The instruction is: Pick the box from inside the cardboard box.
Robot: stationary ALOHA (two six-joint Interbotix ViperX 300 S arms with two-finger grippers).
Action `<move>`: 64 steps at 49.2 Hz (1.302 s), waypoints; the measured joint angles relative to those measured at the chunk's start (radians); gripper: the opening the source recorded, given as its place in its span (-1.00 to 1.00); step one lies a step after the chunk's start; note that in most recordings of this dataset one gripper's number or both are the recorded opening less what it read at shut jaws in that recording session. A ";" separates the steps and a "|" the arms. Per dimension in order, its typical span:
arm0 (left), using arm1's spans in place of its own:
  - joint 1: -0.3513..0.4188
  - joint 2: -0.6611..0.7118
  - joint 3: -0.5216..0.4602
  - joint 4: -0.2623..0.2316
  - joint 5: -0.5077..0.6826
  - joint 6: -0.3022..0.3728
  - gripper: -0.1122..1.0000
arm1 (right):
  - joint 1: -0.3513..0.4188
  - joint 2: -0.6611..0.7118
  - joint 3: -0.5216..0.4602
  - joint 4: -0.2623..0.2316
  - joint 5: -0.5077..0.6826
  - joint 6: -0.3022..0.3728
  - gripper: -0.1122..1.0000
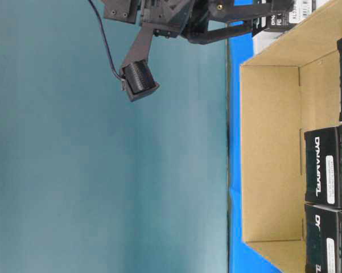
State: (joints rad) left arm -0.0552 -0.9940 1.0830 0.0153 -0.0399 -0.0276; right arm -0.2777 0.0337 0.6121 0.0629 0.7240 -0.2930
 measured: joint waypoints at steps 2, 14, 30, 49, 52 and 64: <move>0.000 0.000 0.000 -0.002 0.002 0.000 -0.92 | -0.002 0.000 0.000 0.000 0.002 0.000 0.89; 0.000 0.000 0.000 -0.002 0.002 0.000 -0.92 | -0.002 -0.057 -0.009 0.000 0.048 0.011 0.89; 0.000 0.000 0.000 -0.002 0.002 0.002 -0.92 | -0.021 -0.285 -0.054 0.000 0.195 0.011 0.89; 0.000 0.000 0.000 -0.002 0.025 0.003 -0.92 | -0.028 -0.497 -0.051 -0.017 0.190 0.000 0.89; 0.000 -0.002 0.000 -0.002 0.026 0.002 -0.92 | -0.031 -0.515 -0.037 -0.017 0.184 0.006 0.89; 0.000 0.000 0.000 -0.002 0.028 0.002 -0.92 | -0.029 -0.595 0.009 -0.017 0.137 0.012 0.89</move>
State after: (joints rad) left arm -0.0552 -0.9940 1.0830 0.0138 -0.0123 -0.0261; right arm -0.3068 -0.5614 0.6213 0.0460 0.8606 -0.2807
